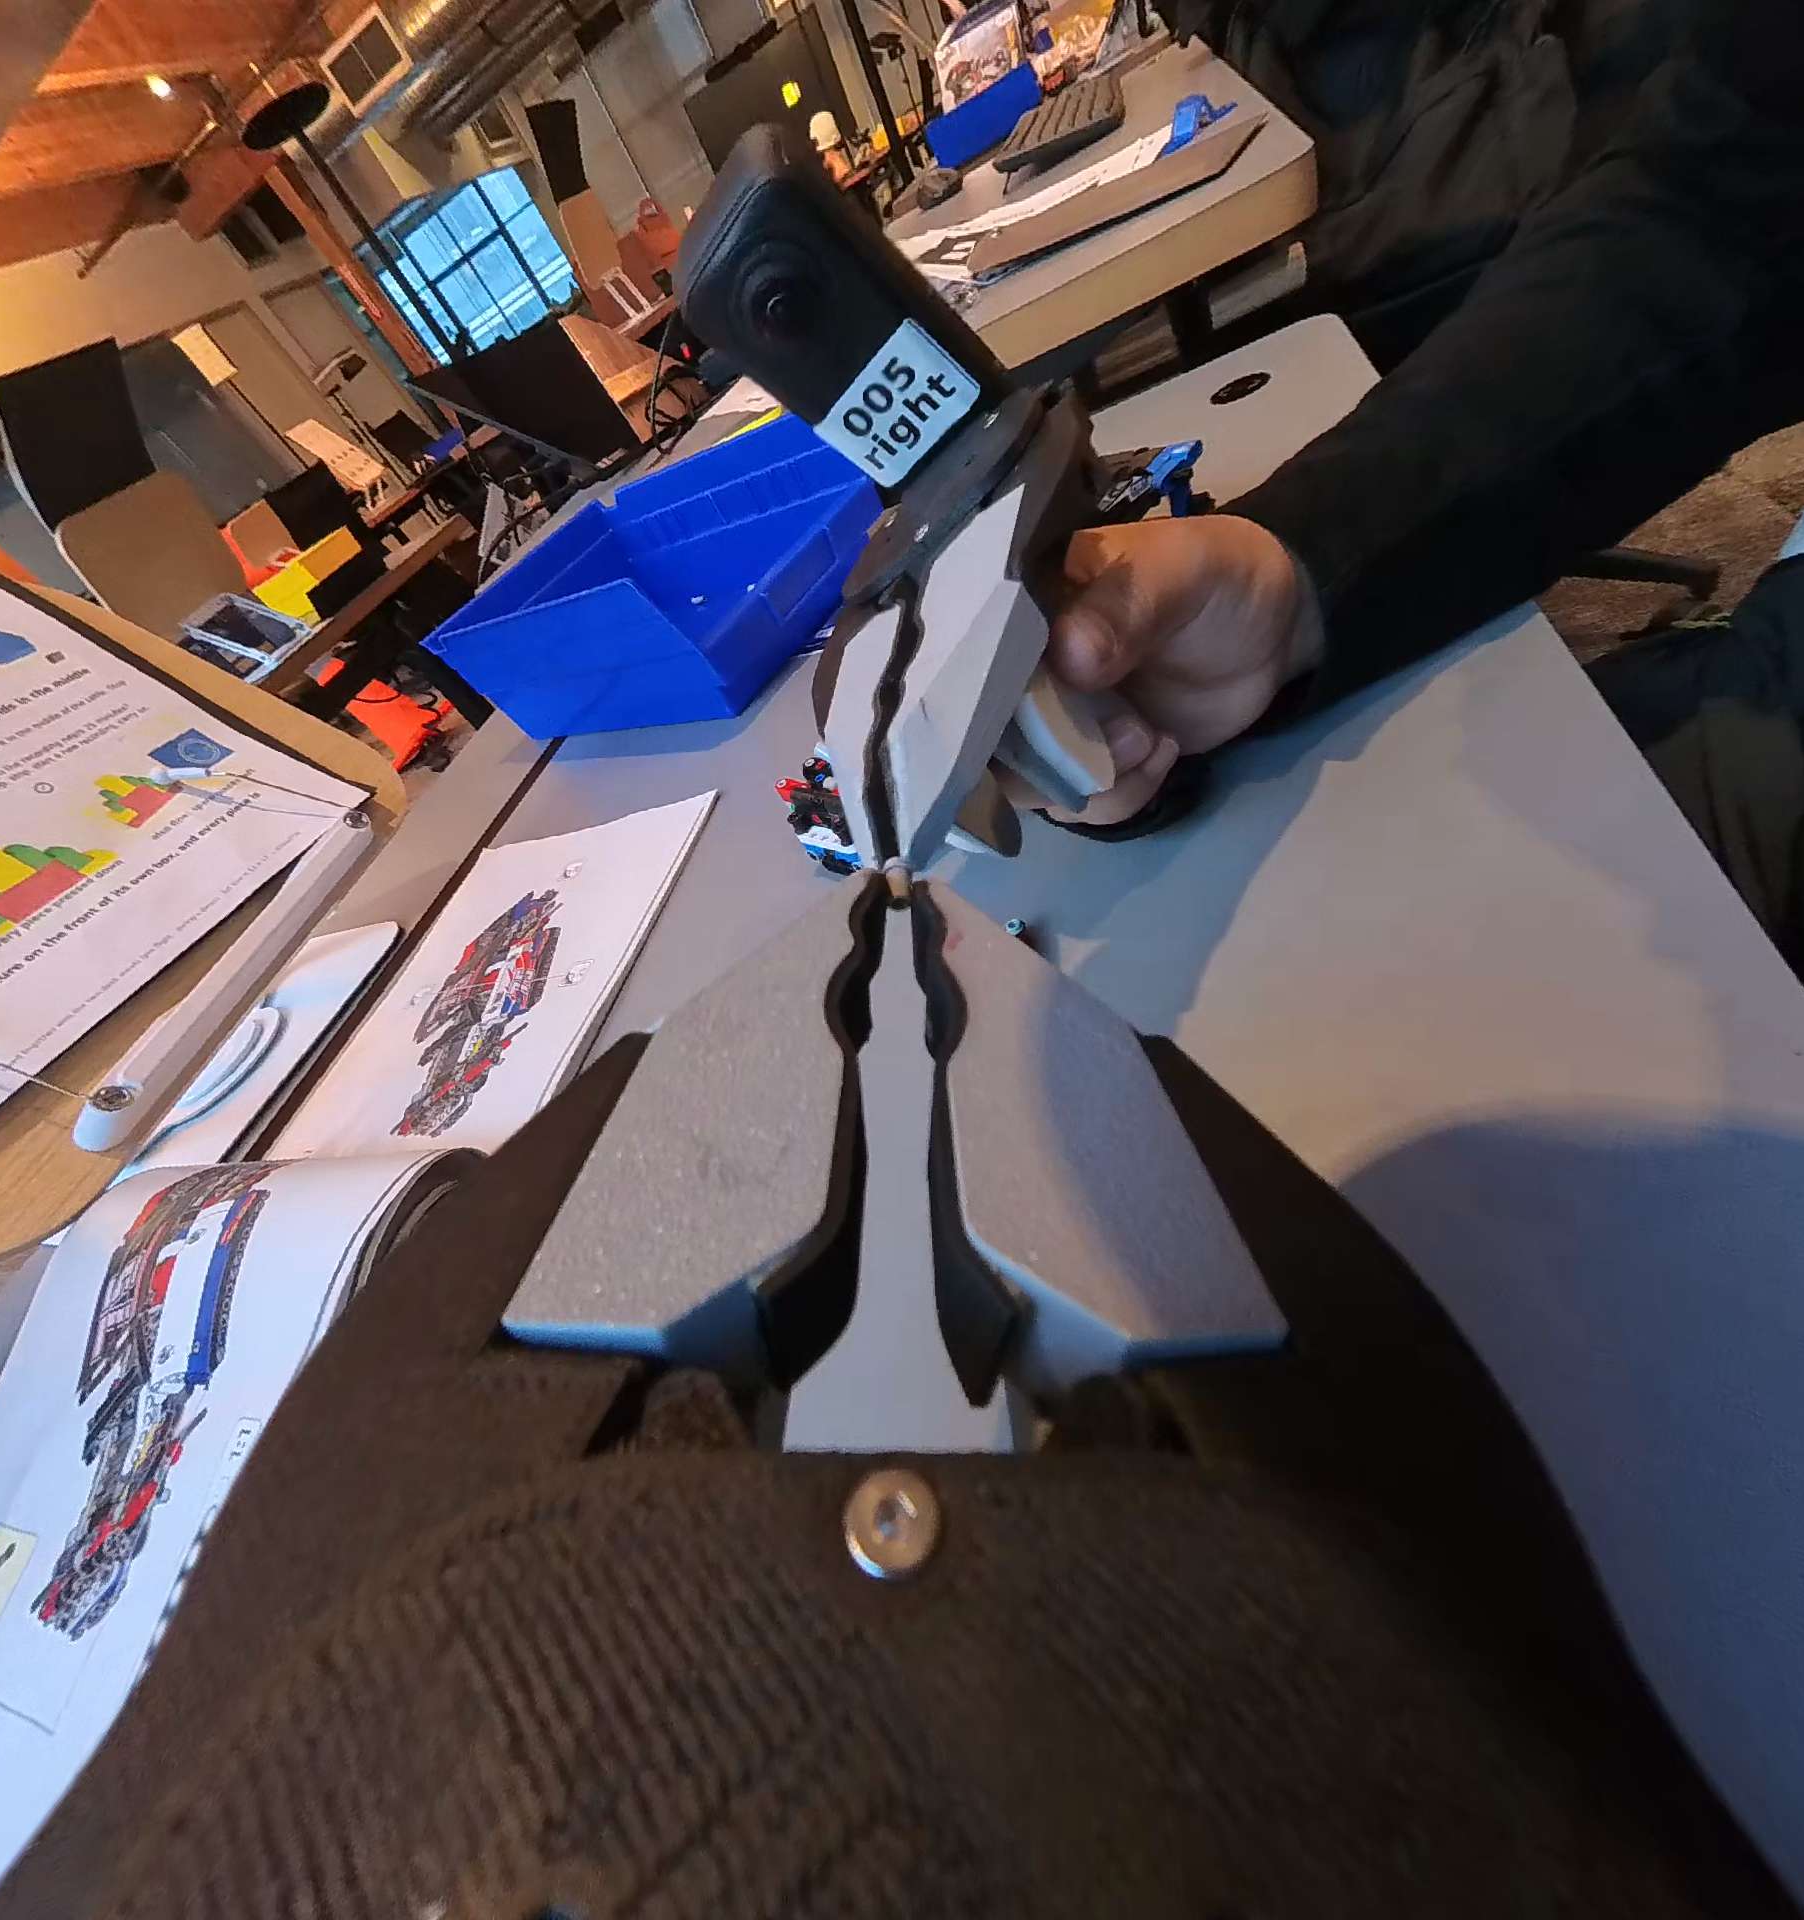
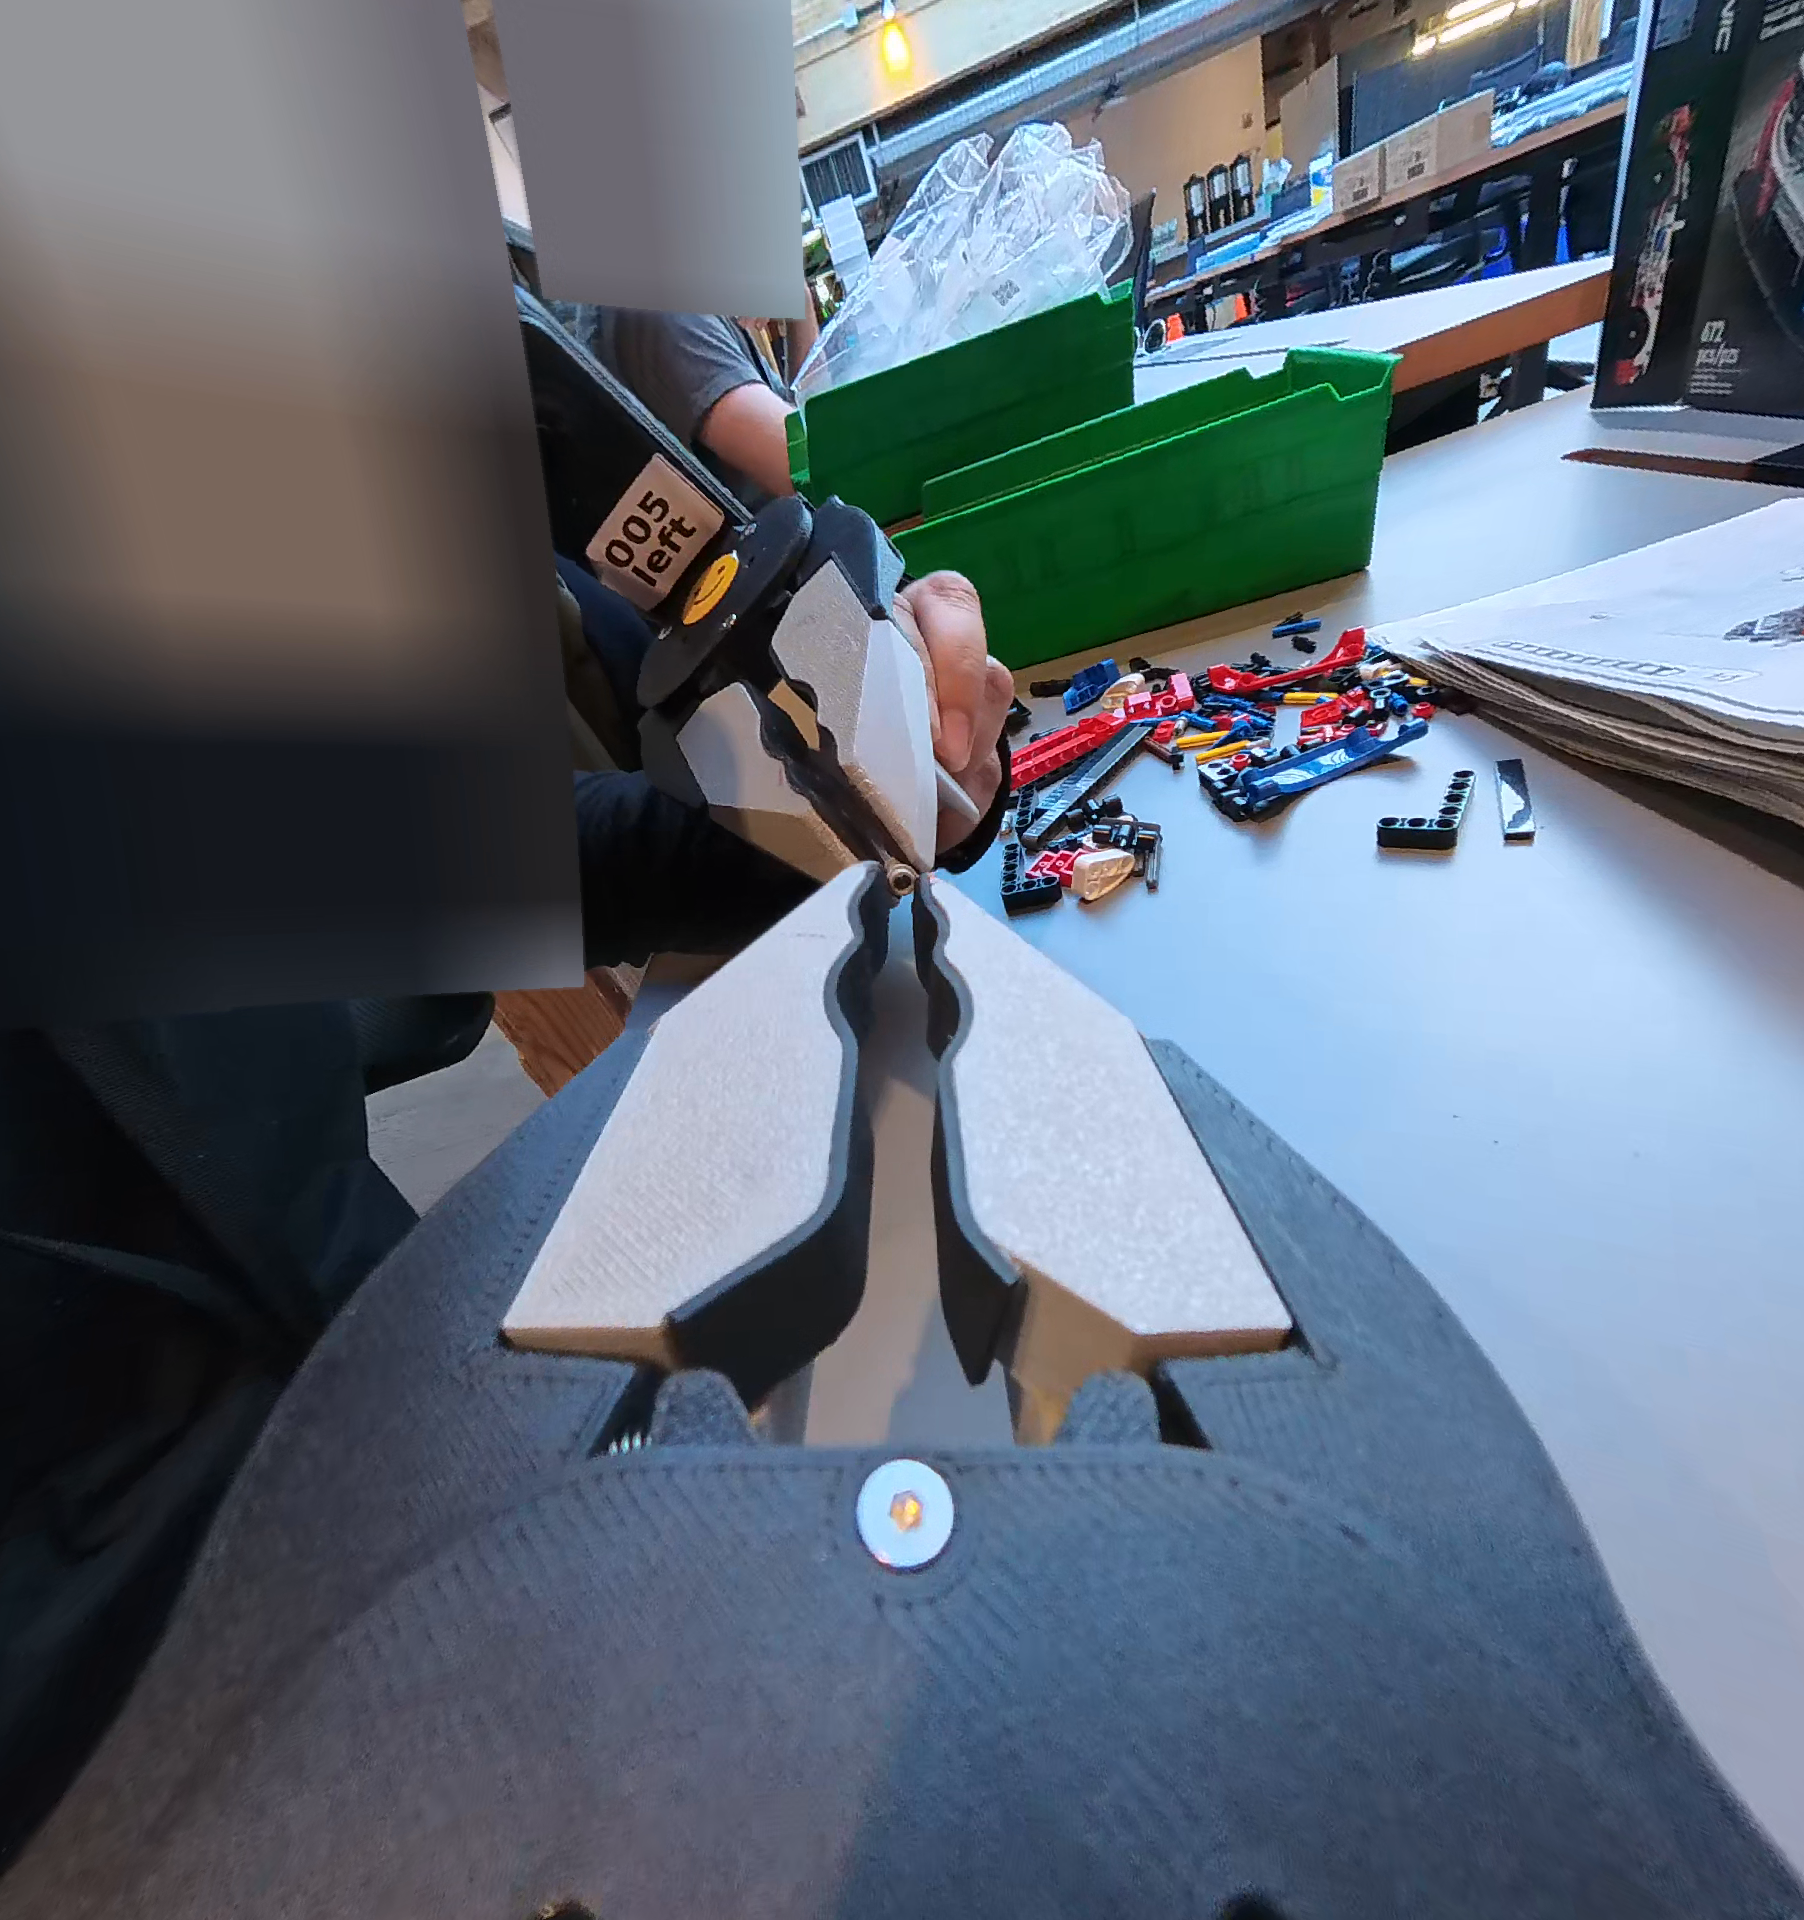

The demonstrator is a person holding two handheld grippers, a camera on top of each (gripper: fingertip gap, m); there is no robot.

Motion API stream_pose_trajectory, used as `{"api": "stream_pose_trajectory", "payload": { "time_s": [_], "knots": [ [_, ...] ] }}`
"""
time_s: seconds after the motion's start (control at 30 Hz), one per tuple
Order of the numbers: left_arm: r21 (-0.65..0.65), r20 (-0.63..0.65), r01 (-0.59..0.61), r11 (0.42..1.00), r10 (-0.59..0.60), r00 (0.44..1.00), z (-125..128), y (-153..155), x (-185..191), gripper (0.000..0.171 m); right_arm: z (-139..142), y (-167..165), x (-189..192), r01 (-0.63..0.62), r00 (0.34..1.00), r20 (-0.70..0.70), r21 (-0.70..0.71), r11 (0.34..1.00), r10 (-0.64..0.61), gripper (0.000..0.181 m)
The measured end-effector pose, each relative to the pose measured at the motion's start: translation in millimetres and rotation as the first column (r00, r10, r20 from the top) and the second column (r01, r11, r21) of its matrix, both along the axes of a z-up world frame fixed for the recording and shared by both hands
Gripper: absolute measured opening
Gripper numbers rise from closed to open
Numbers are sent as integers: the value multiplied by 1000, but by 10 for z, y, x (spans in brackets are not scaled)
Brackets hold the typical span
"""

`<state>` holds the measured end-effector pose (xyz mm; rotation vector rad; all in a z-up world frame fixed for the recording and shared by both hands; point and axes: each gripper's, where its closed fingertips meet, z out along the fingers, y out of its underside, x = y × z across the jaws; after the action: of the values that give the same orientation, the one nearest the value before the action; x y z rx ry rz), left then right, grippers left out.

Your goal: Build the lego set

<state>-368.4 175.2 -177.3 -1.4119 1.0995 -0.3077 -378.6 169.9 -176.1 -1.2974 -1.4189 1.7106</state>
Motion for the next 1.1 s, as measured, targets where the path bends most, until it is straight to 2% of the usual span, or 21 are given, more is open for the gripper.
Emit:
{"api": "stream_pose_trajectory", "payload": {
  "time_s": [0.03, 0.3, 0.43, 0.67, 0.77, 0.87, 0.97, 1.1],
  "knots": [
    [3, -5, -1, 1000, 1, 1000, -4, 0, 1, 0, -6, -2, -2, -1, 1000, 4, -1, 1000, 1, 2],
    [59, -81, -33, 998, 37, 996, -53, 17, -5, 1, -48, 14, -6, 6, 1000, 29, 13, 1000, -6, 1],
    [57, -105, -54, 997, 60, 993, -112, 41, -7, 1, -109, 44, -10, 38, 998, 53, 93, 995, -43, 1],
    [-213, -53, -42, 976, 31, 998, -347, 87, -56, 11, -264, 159, -22, 105, 984, 119, 230, 968, -135, 1],
    [-384, -58, -36, 923, 14, 998, -544, 79, -103, 19, -393, 153, -3, 63, 971, 199, 333, 941, -136, 1],
    [-492, -71, -48, 869, 15, 997, -711, 73, -111, 15, -612, 156, 11, 4, 936, 314, 444, 896, -160, 1],
    [-539, -143, -99, 837, 25, 989, -875, 81, -130, 11, -716, 158, 36, -36, 912, 362, 537, 843, -192, 1],
    [-549, -174, -109, 829, 14, 985, -929, 57, -91, 12, -588, 316, 121, -7, 897, 358, 598, 802, -259, 2]
  ]
}}
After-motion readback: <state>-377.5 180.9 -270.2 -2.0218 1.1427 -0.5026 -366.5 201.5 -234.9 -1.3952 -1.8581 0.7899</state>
